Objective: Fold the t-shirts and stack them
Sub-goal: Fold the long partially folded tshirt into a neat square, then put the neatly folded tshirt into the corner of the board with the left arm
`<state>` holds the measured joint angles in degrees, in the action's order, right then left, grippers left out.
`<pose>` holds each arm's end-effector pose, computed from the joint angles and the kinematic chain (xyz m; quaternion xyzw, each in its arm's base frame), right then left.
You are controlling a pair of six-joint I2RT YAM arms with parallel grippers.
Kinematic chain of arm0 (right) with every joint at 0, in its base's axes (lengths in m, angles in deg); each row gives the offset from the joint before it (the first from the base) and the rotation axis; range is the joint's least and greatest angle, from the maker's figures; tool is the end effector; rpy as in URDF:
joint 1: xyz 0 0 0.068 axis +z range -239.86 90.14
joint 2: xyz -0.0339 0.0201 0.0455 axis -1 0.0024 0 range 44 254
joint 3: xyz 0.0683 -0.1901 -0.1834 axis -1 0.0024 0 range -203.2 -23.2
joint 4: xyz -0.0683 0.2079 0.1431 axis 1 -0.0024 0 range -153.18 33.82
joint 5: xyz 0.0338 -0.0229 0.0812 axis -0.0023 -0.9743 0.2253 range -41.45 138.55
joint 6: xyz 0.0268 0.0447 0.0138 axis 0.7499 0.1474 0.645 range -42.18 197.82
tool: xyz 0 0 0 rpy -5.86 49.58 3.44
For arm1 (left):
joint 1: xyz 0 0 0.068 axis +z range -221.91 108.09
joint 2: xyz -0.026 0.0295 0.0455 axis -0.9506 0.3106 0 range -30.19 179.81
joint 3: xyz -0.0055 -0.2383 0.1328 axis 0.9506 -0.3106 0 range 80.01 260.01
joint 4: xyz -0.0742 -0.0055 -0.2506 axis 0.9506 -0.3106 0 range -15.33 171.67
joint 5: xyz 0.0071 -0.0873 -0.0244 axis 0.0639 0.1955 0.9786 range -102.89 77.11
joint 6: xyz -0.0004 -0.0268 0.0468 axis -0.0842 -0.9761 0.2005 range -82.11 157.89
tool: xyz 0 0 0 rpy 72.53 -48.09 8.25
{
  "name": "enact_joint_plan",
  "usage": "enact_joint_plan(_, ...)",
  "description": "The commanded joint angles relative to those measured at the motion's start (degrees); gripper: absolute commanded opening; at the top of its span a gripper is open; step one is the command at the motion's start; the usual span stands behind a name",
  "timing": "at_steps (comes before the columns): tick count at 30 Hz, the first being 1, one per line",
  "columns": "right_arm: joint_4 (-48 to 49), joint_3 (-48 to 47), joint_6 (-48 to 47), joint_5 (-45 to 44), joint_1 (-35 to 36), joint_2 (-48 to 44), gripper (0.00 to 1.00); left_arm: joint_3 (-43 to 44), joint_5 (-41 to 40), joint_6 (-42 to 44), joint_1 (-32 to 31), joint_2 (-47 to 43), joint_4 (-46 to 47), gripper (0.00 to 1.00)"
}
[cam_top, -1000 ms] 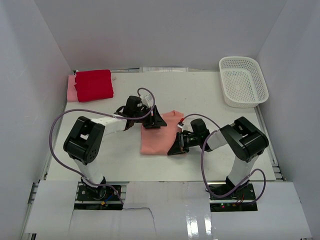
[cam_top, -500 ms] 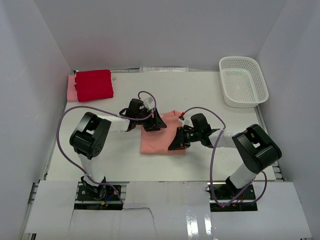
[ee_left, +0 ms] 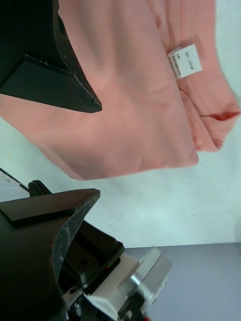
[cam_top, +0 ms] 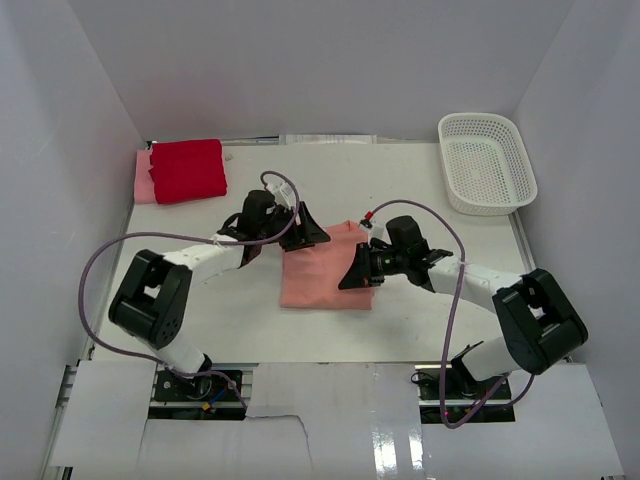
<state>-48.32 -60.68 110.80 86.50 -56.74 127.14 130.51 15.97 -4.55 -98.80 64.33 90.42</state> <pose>0.2253 0.1732 0.1798 -0.1441 0.8490 0.4716 0.1895 0.2995 -0.1711 0.1889 -0.0028 0.8677 -0.4352 0.2403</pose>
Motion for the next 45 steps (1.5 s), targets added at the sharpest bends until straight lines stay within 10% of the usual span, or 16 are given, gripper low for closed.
enact_joint_plan(1,-5.3,-2.8,-2.6,-1.7,0.3,-3.8,0.09,0.9,-5.4,3.0,0.4,-7.8,-6.0,0.73)
enact_joint_plan(18,-9.8,-4.3,-3.9,-4.2,0.3,-10.3,0.37,1.2,-37.6,14.2,-0.8,-6.5,-24.5,0.82)
enact_joint_plan(45,-12.0,-2.5,-5.2,-3.8,-0.9,-12.1,0.39,3.2,-30.1,13.3,-0.7,3.1,-12.7,0.69)
